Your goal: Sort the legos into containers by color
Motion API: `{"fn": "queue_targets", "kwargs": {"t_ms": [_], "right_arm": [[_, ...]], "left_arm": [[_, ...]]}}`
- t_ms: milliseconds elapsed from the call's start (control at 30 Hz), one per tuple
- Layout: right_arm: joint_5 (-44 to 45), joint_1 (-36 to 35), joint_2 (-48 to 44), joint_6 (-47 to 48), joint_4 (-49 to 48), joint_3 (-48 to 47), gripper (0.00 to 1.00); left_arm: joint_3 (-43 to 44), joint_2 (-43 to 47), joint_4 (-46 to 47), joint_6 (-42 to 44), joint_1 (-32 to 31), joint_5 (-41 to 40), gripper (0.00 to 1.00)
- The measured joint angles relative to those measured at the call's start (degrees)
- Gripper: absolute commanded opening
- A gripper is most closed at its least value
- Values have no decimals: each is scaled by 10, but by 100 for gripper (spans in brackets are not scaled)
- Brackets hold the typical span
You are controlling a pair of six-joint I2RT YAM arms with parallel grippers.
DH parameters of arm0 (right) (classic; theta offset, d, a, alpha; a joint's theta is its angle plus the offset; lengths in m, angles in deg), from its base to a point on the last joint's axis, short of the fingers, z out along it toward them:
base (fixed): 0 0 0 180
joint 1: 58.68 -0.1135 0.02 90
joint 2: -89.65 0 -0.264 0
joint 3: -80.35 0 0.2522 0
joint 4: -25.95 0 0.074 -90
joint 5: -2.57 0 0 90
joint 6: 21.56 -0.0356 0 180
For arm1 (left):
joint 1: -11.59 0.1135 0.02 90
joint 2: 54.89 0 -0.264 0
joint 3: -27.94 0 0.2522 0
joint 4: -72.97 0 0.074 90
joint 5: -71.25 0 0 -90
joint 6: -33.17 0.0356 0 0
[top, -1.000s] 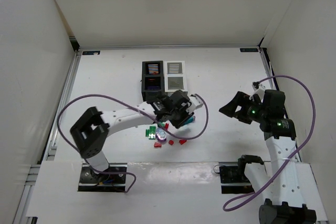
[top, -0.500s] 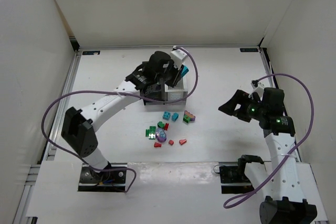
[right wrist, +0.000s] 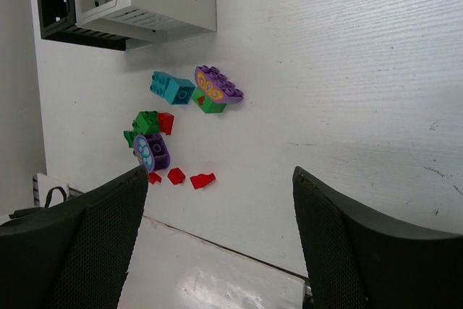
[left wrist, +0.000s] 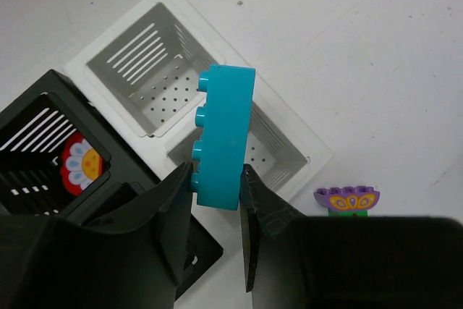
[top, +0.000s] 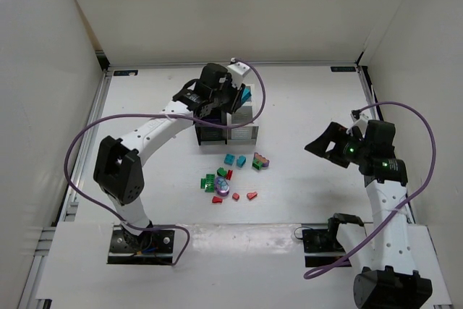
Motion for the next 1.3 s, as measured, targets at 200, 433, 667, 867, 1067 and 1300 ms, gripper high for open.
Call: {"fn": "queue_targets", "kwargs": {"t_ms": [200, 433, 667, 867, 1067, 1300], "right_arm": [[-4, -1, 12, 0, -6, 0, 83], [-3, -19, 17, -1, -10, 0, 83], [30, -52, 19, -5, -13, 0, 83], [151, -184, 37, -38, -9, -6, 83], [301, -307, 87, -164, -5, -17, 83], [406, -446, 233, -189, -56, -31, 83]], "left_arm": [[-11, 0, -2, 12, -5, 32, 42], [-17, 0, -23, 17, -11, 34, 74], [-30, 4, -33, 14, -12, 33, 93], [-50, 51, -30, 6, -17, 34, 99], [-143, 205, -29, -61, -22, -9, 99], [-309, 493, -73, -189, -57, -94, 99]]}}
